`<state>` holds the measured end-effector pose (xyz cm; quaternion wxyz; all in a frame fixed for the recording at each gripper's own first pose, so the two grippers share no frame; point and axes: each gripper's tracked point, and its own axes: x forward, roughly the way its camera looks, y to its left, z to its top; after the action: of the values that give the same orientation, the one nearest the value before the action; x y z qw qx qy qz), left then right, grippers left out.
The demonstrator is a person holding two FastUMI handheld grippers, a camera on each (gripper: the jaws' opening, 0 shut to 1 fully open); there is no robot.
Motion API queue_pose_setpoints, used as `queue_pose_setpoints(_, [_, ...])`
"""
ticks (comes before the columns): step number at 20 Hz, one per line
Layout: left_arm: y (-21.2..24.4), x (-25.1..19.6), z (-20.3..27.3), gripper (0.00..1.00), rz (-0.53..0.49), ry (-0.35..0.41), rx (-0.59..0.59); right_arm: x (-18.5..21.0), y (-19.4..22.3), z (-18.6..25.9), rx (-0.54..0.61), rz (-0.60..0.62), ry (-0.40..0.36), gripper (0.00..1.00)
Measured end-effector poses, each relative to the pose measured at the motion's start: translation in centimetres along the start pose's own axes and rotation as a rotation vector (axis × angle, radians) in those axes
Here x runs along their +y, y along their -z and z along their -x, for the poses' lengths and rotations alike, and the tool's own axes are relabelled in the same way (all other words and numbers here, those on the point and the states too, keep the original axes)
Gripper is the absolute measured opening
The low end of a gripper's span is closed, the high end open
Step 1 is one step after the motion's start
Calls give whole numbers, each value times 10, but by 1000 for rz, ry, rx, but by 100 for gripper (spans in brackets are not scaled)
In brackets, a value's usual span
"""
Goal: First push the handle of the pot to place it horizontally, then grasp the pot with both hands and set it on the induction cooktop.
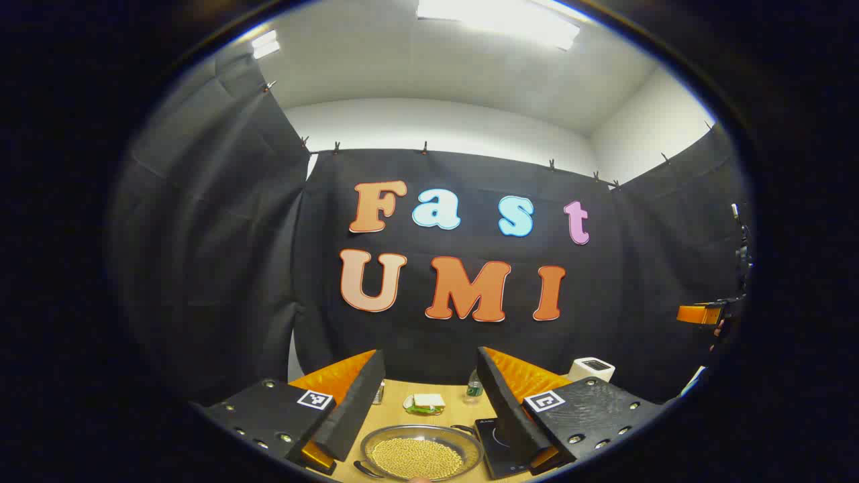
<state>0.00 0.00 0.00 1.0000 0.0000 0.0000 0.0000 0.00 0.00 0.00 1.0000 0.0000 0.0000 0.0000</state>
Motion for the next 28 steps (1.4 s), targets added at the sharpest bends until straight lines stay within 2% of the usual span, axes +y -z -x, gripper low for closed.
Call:
queue_pose_setpoints(1, [-1,2,1,88,-16,-9,-4,4,1,0,3,0,-8,94])
queue_pose_setpoints(2, [1,2,0,88,-26,-12,-6,8,1,-1,3,3,-12,94])
queue_pose_setpoints(6, [5,-6,-10,88,-4,15,-5,20,4,-7,3,20,-24,95])
queue_pose_setpoints(14, [17,5,-20,88,16,4,11,26,9,-8,10,45,-35,95])
queue_pose_setpoints(22, [16,-12,-16,88,-18,37,1,22,9,-10,0,36,-35,95])
queue_pose_setpoints(23, [17,-14,-16,89,-14,43,1,22,10,-9,2,36,-36,95])
queue_pose_setpoints(24, [17,-17,-16,94,-9,52,-1,22,11,-9,6,35,-39,95])
queue_pose_setpoints(27, [24,-20,-17,68,7,66,17,20,15,-8,14,32,-44,94])
queue_pose_setpoints(28, [29,-19,-20,57,6,65,31,20,16,-9,17,33,-45,95])
